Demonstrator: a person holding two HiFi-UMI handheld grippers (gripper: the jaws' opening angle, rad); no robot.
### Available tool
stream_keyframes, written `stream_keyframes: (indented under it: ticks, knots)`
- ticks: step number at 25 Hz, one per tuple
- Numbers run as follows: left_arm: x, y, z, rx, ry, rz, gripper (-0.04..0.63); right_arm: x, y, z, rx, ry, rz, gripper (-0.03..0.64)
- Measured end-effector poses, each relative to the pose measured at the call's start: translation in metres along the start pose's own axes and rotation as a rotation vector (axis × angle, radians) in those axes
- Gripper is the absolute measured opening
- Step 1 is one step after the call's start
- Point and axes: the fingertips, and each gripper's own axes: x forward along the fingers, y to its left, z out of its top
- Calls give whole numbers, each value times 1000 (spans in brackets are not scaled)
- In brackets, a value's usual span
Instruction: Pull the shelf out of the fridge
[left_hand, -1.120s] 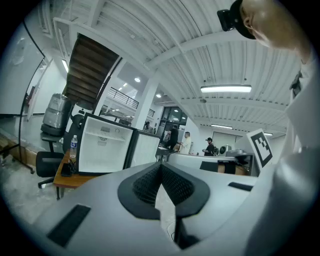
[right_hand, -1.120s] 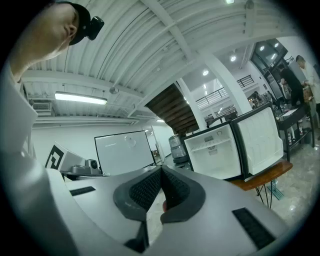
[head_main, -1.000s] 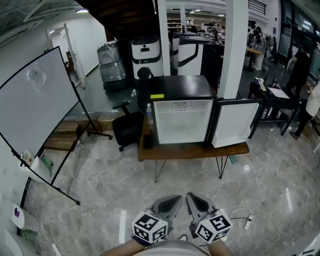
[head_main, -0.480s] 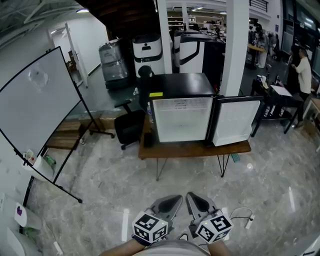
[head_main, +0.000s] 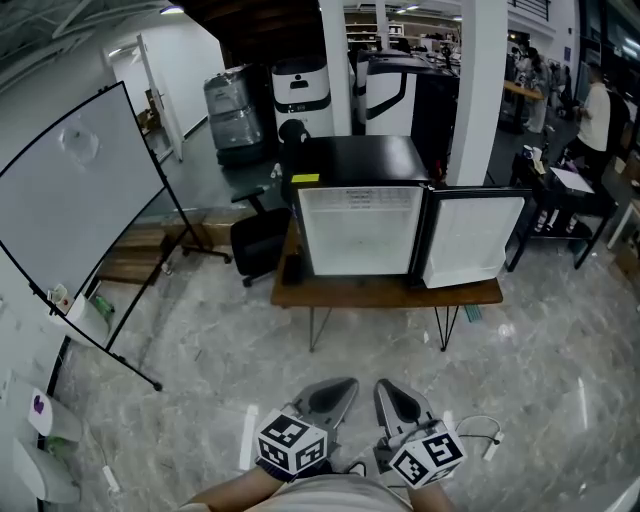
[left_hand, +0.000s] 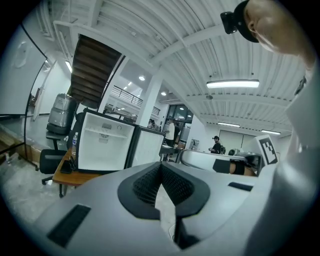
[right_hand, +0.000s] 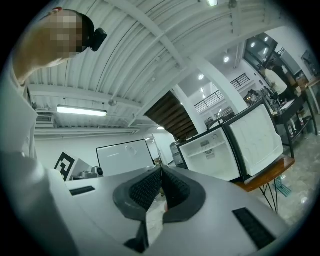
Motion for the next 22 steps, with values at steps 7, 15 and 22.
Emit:
stream_keyframes:
  ticks: [7,15,22]
  knots:
    - [37,19,5,-9,7,-13,5,18,-32,4,4,-8,-28,17]
    - [104,89,27,-9,9,-56,5,96,-84,15,-6,-18,-70,17]
    - [173,171,61,-13,18,-112,5,191,-123,43,-26,-55,-102,18]
